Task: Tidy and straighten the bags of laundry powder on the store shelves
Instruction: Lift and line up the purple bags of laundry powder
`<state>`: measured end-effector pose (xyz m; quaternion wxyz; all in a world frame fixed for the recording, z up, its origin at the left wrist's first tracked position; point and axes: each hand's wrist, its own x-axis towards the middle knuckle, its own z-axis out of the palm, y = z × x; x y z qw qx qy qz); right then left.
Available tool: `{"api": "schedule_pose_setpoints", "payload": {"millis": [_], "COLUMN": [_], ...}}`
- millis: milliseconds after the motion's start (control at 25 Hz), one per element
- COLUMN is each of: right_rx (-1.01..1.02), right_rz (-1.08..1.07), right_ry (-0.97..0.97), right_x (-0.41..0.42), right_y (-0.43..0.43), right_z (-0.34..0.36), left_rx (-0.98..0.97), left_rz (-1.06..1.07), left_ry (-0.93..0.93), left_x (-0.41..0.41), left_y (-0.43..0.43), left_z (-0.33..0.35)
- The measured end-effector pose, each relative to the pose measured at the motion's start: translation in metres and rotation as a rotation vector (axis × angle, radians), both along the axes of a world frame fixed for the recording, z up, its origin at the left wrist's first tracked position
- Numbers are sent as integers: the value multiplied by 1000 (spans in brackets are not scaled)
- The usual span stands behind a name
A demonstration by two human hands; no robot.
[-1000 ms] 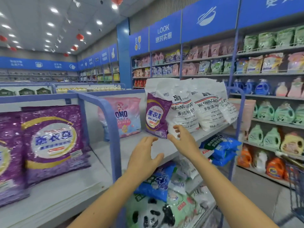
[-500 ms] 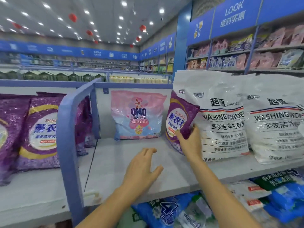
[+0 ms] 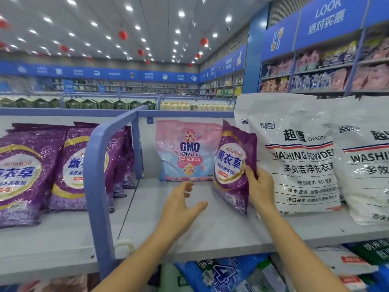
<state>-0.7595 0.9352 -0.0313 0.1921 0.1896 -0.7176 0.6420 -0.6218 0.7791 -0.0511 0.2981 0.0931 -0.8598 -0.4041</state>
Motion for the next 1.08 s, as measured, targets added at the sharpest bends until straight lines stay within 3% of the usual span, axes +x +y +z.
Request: {"api": "schedule_pose_setpoints", "payload": {"millis": [200,360,680,880,960,1080], "right_rx": [-224,-242,-194,-231,-110,346], "right_rz": [427,549,298,284,168,-131], "right_ry": [-295,-366,-135,-212,-34,584], "right_x": [31,42,32,30,32,42], "right_y": [16,19,20,15,16,1], "right_z": [3,-3,56,63,78,111], "left_rx": [379,599,477,456,464,466], "left_rz": [-165,-359,-535,-481,-464,-445], "left_ry": [-45,-119,-14,38,44,63], "left_x": [3,11,8,7,7,6], "left_y": [-6,-6,3,3,2,4], "left_z": [-1,-7,-7,-10,-11,-11]}}
